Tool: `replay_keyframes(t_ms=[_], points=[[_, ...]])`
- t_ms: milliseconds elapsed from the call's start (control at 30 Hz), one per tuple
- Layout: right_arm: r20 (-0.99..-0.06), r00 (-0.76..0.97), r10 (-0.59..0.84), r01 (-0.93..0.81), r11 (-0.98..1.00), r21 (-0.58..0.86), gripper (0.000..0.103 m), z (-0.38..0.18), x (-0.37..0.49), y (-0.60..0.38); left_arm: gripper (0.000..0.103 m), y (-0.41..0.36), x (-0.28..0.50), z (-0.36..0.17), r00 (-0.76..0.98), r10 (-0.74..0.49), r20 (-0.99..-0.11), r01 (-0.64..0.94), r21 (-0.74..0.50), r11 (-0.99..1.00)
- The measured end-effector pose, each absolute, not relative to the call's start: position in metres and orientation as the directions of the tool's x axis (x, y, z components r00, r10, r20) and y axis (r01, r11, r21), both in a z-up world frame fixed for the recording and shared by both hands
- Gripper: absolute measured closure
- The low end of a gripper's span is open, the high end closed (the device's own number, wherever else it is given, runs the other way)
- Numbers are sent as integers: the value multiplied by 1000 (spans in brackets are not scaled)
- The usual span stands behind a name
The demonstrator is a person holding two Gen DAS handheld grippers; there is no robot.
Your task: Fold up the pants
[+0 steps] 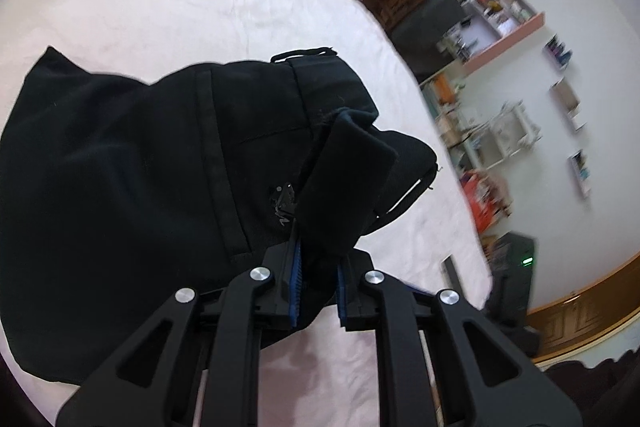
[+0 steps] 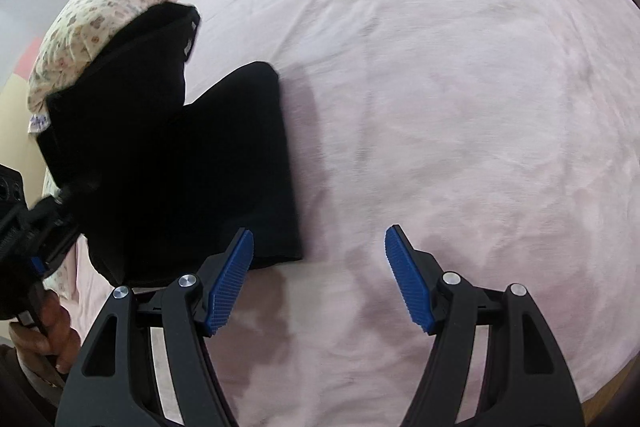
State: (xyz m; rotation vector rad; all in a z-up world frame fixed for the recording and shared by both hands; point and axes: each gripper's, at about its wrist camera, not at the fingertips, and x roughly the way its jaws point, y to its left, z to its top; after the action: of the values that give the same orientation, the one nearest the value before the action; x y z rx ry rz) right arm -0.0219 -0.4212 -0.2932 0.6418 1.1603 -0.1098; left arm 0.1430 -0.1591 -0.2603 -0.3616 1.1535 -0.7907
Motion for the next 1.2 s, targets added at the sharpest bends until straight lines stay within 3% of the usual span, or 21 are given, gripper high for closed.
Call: replay_keyframes(t_ms=[300,400,467,533,700,800,967,1200], points=[[-876,436,204,417,817,398,33,-288,-23,-438,88,-222,122,-293,179,-464,-867,511,-321,798],[-857,482,183,398,826,400,33,-273,-19,-443,83,-232,113,-288,224,-411,-884,551,-232,801],[-827,531,186,365,830,421,33,-260,-13,-445,73,-238,109,-285,230,-390,-891,568,-203,798],[-788,587,186,313,846,433,34,-242,-1,-442,7,-239,99,-280,202,-448,-871,579,-263,772],[-728,640,245,134,898,420,40,-216,42,-407,5,-221,73,-263,208,-558,-803,595,-349,724],[-739,610,287,71,908,412,44,-221,59,-383,4,-188,70,-265,187,-578,-794,511,-424,748],[-792,529,305,-24,938,346,47,-242,67,-338,3,-134,78,-267,243,-496,-834,337,-407,849],[-829,474,295,-16,945,327,47,-259,58,-317,2,-83,103,-264,290,-394,-872,151,-365,919]])
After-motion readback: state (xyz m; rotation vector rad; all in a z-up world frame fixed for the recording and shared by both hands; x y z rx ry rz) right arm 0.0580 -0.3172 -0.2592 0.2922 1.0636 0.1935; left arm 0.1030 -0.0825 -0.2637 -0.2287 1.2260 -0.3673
